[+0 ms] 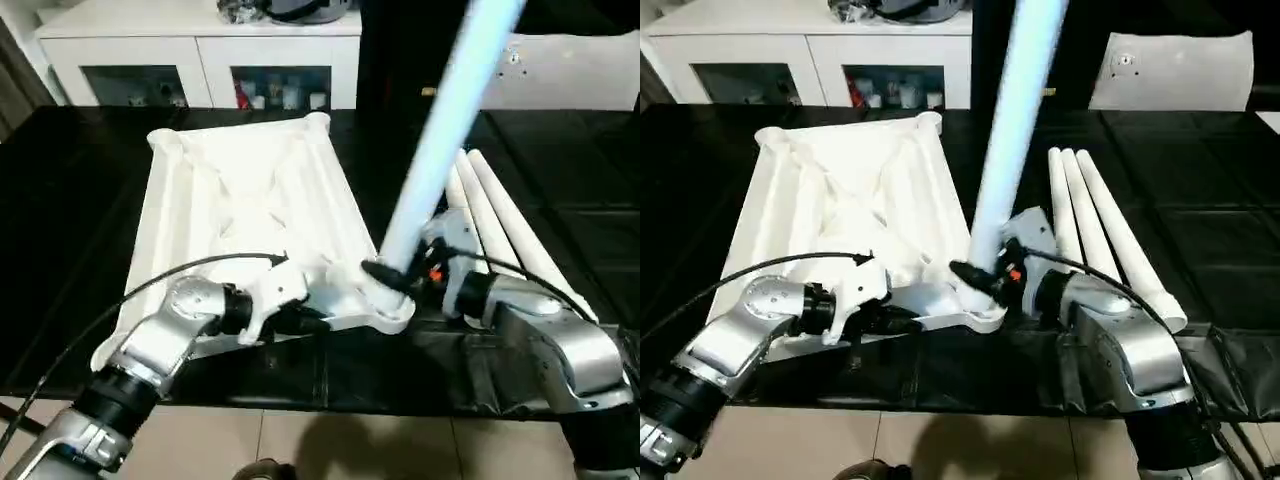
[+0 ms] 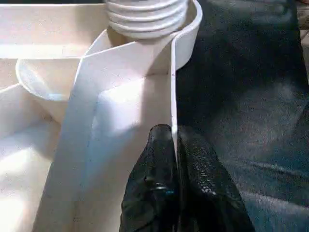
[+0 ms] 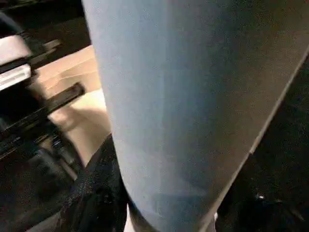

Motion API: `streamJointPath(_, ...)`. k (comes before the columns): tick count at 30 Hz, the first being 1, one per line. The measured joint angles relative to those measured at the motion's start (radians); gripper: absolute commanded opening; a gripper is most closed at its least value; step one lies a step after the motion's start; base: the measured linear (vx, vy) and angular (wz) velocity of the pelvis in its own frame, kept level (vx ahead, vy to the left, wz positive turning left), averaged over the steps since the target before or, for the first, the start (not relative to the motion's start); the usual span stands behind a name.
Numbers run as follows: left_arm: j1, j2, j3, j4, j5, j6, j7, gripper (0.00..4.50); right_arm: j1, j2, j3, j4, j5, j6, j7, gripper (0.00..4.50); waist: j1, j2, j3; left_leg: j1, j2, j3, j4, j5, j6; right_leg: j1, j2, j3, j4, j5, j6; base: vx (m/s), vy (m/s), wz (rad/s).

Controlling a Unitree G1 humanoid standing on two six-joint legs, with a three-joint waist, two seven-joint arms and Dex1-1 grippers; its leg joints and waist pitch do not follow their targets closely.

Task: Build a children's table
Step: Insert table leg to table base

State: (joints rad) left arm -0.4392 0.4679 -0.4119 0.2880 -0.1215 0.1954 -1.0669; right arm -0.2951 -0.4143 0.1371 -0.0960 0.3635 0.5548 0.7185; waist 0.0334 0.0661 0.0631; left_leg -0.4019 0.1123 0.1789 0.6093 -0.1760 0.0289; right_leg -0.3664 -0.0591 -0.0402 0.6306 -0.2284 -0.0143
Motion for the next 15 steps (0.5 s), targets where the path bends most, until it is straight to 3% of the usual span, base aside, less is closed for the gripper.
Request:
streamJointPath(6, -0.024, 0.000, 0.001, 0.048, 0.002, -0.021, -0.020, 0.00, -0.013, -0.023, 0.028, 0.003, -0.014, 0.001, 0.030, 1.89, -0.001, -0.006, -0.002, 0.001, 0.000, 0.000, 0.000, 0.000, 0.000, 0.000, 0.000, 0.000, 0.001, 0.000, 0.000, 0.000, 0.000, 0.00)
streamJointPath(15, -0.038, 0.000, 0.006, 0.080, -0.001, -0.028, -0.065, 0.00, -0.034, -0.023, 0.027, 0.042, -0.044, -0.021, 0.023, 1.89, -0.003, -0.011, -0.006, 0.001, 0.001, 0.000, 0.000, 0.000, 0.000, 0.000, 0.000, -0.001, 0.001, 0.000, 0.000, 0.000, 0.000, 0.00)
